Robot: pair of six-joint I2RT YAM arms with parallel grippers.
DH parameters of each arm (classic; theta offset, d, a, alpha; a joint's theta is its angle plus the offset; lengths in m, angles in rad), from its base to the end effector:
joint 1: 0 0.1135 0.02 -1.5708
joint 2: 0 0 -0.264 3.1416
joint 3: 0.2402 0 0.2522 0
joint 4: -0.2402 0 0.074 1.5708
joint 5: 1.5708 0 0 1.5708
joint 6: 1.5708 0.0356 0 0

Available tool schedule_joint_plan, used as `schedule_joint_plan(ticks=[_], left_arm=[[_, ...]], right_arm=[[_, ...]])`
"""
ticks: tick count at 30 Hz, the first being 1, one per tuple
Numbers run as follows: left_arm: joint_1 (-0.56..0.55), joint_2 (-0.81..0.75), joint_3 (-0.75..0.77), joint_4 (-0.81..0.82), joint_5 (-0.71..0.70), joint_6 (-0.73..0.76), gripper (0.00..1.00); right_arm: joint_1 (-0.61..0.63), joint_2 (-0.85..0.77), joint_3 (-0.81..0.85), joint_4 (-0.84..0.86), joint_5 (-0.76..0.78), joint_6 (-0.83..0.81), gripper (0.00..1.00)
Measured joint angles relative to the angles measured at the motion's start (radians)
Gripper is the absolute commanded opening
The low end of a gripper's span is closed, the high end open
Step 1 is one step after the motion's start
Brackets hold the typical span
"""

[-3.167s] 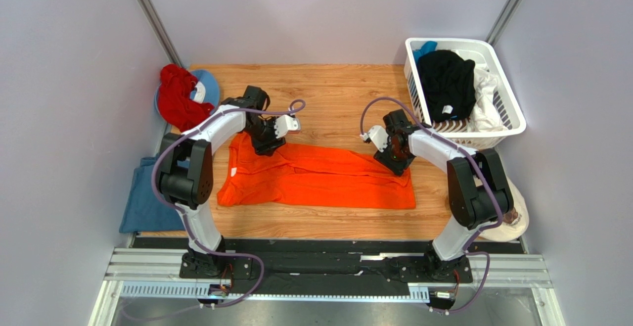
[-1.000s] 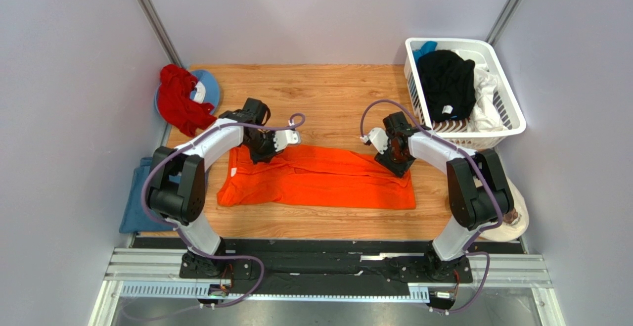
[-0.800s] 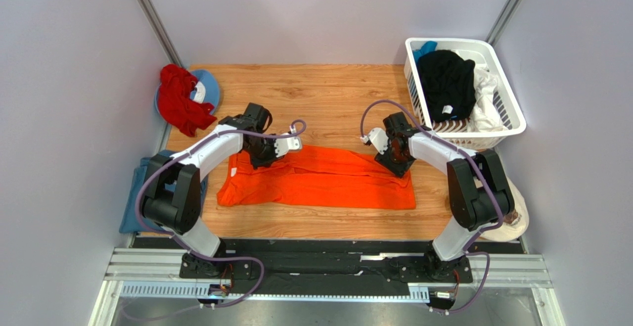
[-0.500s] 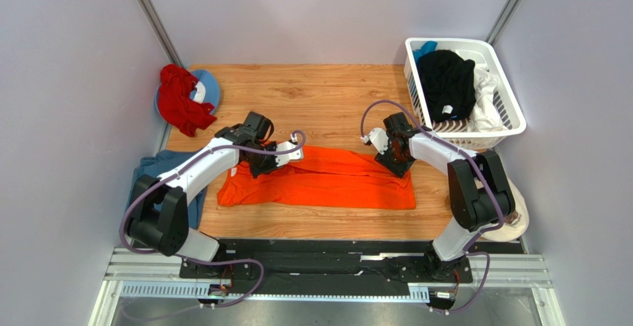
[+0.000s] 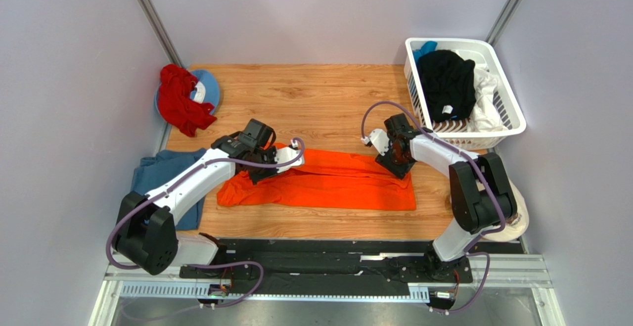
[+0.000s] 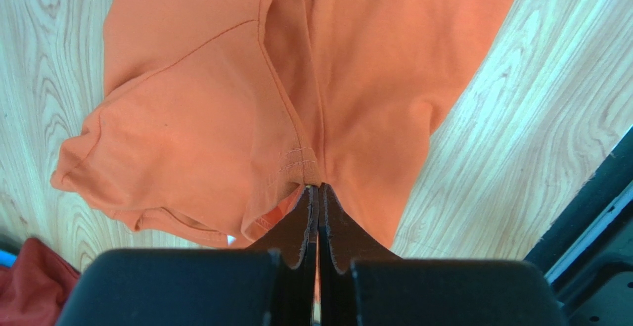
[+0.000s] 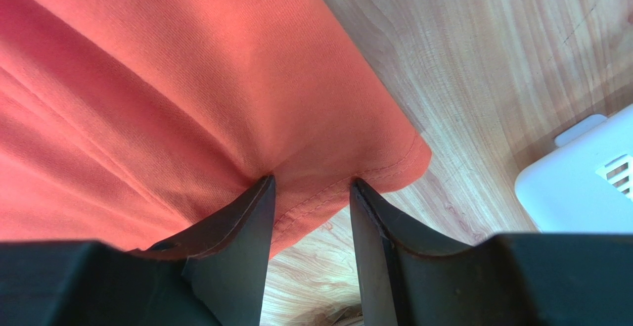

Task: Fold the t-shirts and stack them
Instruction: Fold the tshirt

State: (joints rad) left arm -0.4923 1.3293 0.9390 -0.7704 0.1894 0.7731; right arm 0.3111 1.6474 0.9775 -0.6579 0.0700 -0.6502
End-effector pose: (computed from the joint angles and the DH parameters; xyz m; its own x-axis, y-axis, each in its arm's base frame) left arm 0.2169 -0.1239 0.2322 -0.2081 0.8899 -0.4059 0.9440 0.2914 0.1549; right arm 0.2824 0.0882 0.1654 -0.5604 -0.8145 -0.1504 -0.7896 0.5802 -0.1997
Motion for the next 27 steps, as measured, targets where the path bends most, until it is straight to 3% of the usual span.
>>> schedule_joint_plan(ticks=[7, 10, 13, 14, 15, 27], left_arm=[[-0.049, -0.001, 0.0, -0.005, -0.037, -0.047, 0.0], [-0.058, 0.001, -0.008, -0.002, -0.043, -0.06, 0.09], [-0.058, 0.0, -0.038, 0.014, -0.057, -0.068, 0.32], [-0.058, -0.001, -0.051, 0.014, -0.062, -0.072, 0.54], [-0.058, -0.003, -0.063, 0.014, -0.069, -0.076, 0.6], [-0.057, -0.178, -0.204, 0.084, -0.161, -0.051, 0.66]], right_arm=[[0.0, -0.011, -0.012, 0.002, -0.001, 0.0, 0.46], [0.0, -0.02, -0.022, 0.002, 0.0, 0.0, 0.46], [0.0, -0.022, -0.029, 0.005, 0.0, 0.0, 0.46], [0.0, -0.022, -0.029, 0.005, 0.0, 0.0, 0.46], [0.0, -0.022, -0.029, 0.005, 0.0, 0.0, 0.46], [0.0, -0.022, -0.029, 0.005, -0.002, 0.002, 0.46]])
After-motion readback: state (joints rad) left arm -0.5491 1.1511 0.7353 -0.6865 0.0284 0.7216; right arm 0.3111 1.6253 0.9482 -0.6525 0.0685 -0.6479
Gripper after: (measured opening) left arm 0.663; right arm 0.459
